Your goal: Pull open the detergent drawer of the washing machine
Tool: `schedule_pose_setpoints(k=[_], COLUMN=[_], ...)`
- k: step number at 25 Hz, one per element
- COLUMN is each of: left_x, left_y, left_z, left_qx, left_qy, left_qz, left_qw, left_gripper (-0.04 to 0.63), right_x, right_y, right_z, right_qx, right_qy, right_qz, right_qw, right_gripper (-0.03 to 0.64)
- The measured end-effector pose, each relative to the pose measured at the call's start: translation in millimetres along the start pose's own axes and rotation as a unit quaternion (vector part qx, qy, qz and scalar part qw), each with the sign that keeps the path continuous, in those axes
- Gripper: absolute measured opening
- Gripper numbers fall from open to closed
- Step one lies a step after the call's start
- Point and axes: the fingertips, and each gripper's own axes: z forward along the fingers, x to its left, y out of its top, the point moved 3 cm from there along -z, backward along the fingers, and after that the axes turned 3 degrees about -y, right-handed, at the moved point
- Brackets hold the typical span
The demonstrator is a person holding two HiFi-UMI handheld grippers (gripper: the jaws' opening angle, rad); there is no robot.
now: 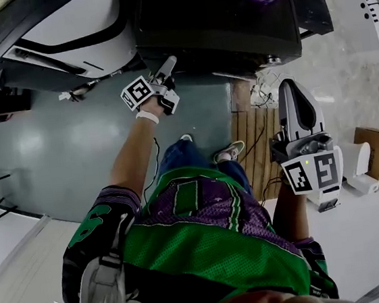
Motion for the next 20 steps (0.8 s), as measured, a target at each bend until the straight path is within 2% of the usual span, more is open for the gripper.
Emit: schedule_pose_setpoints(k=[11, 20], left_x=[19.2, 24.4], left_y=[18.8, 24.4], left_z=[13.5, 17.2], left_qx=[-0.063, -0.094], left_qy=[-0.037, -0.049], left_qz=[-0.047, -0.064], left_qw=[0.9962, 0.9923], left_gripper=[0.403, 0.411], right_x=[-4.6, -4.5], right_y=[-7.9, -14.4], right_z=[4.0, 4.4], right_qx=[0.014, 0.023], right_qy=[-0.011, -0.01], right_qz=[-0.001, 0.005], right_qw=[1.0, 1.0], right_gripper=[0.002, 0.002])
